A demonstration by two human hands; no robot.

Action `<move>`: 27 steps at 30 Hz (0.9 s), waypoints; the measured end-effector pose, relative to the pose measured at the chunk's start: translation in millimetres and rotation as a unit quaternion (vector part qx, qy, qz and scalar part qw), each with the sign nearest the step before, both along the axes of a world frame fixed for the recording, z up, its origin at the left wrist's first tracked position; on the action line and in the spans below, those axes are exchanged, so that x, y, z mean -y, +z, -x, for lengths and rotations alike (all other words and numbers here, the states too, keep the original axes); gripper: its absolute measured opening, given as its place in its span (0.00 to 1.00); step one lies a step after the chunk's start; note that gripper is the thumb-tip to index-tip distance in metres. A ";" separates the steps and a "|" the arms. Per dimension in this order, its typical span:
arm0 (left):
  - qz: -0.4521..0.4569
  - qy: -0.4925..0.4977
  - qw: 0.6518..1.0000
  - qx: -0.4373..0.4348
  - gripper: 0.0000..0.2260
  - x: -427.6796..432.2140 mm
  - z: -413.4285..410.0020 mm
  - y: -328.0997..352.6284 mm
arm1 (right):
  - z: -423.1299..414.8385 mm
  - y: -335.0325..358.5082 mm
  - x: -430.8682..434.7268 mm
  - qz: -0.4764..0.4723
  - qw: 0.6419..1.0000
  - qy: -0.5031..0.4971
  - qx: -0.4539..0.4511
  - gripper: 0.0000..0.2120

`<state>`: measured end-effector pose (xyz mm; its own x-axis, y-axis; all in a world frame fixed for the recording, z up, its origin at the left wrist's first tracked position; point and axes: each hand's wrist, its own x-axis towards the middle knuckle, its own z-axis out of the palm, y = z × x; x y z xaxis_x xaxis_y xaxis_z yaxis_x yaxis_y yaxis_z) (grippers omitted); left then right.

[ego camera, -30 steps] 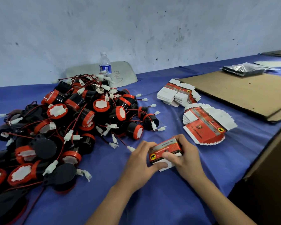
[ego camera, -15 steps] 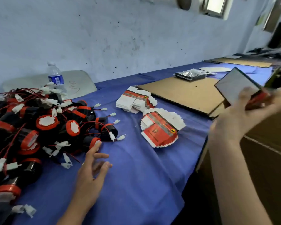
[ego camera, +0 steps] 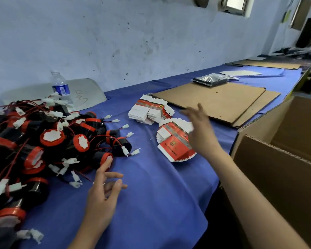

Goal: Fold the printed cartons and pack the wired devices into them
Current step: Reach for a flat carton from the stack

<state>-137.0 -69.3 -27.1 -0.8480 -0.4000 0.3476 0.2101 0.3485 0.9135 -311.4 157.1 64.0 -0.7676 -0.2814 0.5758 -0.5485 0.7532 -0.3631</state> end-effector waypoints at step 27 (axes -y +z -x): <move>-0.006 0.022 0.999 0.028 0.22 1.5 0.7 3.7 | 35.0 29.2 37.6 -0.542 0.834 0.014 -0.100 0.27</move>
